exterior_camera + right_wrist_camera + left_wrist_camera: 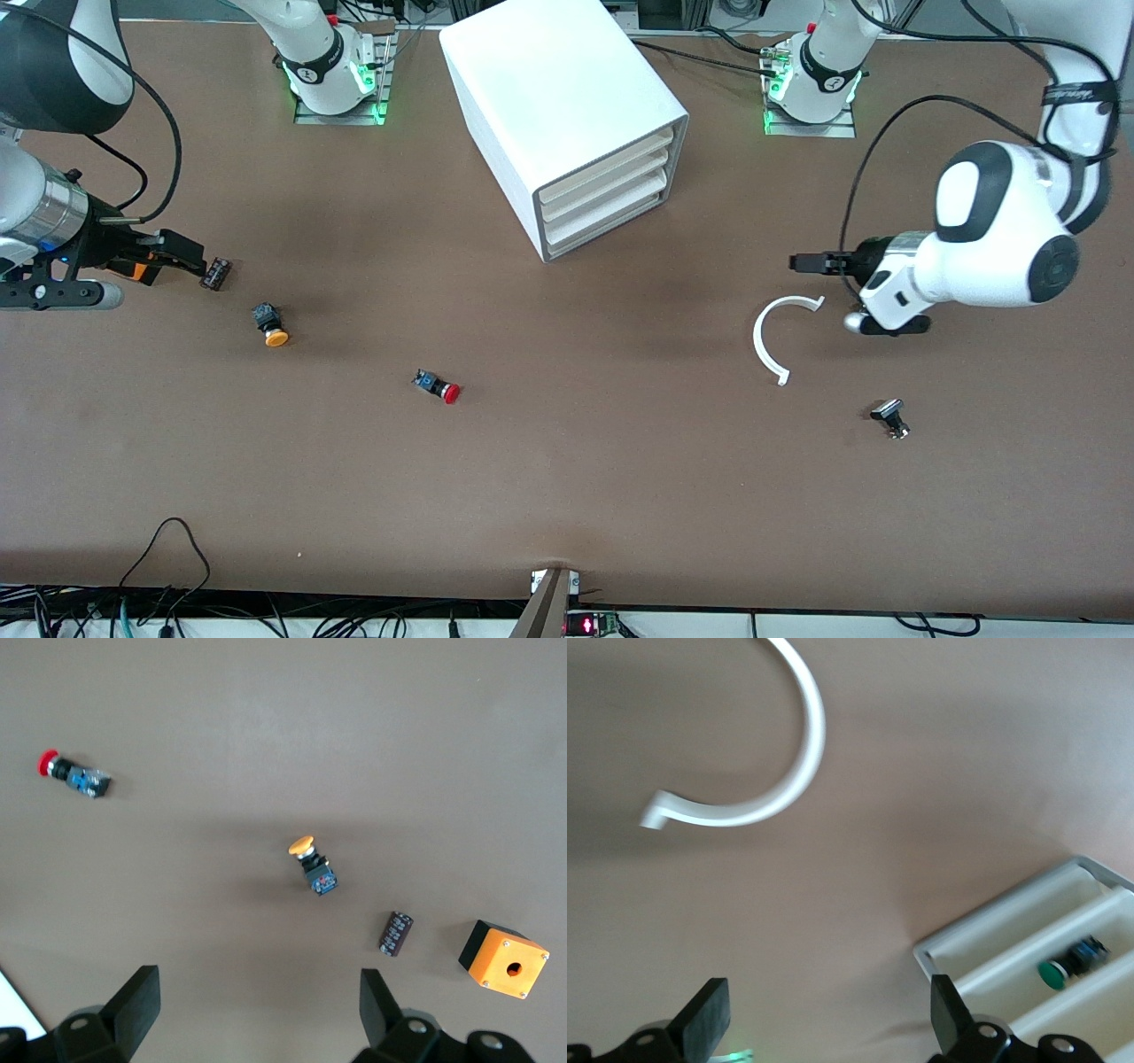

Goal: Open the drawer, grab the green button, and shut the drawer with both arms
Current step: 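Reach the left gripper to the handle of the white cabinet drawer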

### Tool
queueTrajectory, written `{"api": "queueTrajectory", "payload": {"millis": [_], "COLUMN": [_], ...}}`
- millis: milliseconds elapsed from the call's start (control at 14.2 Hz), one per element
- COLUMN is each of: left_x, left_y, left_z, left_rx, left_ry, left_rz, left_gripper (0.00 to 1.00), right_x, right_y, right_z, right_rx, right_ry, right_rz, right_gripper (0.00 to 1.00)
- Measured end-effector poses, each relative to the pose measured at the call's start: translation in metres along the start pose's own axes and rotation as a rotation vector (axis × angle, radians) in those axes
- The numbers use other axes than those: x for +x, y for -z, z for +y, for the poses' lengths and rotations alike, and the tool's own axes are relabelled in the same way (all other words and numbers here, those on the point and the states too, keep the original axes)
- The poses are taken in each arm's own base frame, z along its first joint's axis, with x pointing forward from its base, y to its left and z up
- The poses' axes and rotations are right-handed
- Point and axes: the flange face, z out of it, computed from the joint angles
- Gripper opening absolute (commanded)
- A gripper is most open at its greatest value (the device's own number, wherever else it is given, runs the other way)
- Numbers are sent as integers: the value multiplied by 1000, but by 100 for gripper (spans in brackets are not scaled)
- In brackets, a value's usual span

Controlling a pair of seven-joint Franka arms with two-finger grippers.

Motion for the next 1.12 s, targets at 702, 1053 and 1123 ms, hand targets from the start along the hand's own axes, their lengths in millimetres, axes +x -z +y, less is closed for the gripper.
{"api": "queueTrajectory", "payload": {"millis": [702,1053,1123], "left_x": [39,32,31], "left_y": [-181,-227,-235], "left_z": [51,92,92], "left_rx": [-487,-644,-648], "left_ry": [-201,-325,-346], "left_rz": [-273,-281,-274], "left_gripper": [99,96,96], "right_x": [12,10,11], "right_y": [-27,-36,-36], "right_z": [-95,-136,-143], "right_rx": [82,111,119], "right_ry": [152,262,293], "right_rz": [2,-2,12], "right_gripper": [100,100,100]}}
